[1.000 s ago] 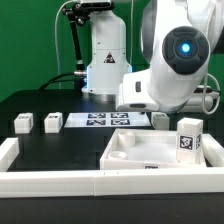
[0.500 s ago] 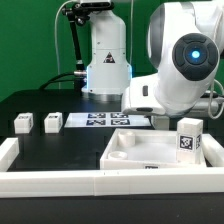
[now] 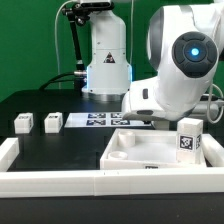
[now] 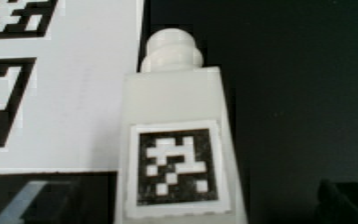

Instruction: Assemble square table

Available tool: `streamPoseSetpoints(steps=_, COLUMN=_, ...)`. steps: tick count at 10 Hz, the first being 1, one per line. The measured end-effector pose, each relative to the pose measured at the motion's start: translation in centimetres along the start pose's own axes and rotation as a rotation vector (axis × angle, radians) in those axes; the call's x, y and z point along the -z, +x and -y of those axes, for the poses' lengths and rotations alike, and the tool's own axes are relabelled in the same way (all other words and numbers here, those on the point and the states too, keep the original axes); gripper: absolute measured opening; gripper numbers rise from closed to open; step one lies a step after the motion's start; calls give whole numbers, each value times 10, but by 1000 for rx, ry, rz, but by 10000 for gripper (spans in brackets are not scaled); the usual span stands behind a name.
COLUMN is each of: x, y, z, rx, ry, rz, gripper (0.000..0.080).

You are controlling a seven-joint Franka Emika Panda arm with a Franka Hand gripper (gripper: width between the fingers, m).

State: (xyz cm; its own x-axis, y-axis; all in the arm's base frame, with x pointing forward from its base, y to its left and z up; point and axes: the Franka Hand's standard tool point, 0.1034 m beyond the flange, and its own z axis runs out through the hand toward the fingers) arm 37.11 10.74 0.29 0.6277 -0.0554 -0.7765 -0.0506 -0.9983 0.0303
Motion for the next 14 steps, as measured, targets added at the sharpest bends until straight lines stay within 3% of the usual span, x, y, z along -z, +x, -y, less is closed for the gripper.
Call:
streamPoseSetpoints(steps=3, x=0, y=0, z=-2, rx=-4, ry=4, rz=0, gripper=289)
streamPoseSetpoints(steps=7, x=1, y=1, z=-5, rx=-7, ry=10, rz=1, gripper=290)
streamPoseSetpoints(steps=9, x=9, y=-2, z=-15, rx=-23, ry=29, rz=8, gripper=290)
streamPoseSetpoints(steps=12, x=43, y=-27, z=-31, rx=-34, ry=57, rz=50, gripper=291)
streamPoseSetpoints(steps=14, x=63, y=-36, z=-39, rx=-43, ry=77, rz=35, gripper=291)
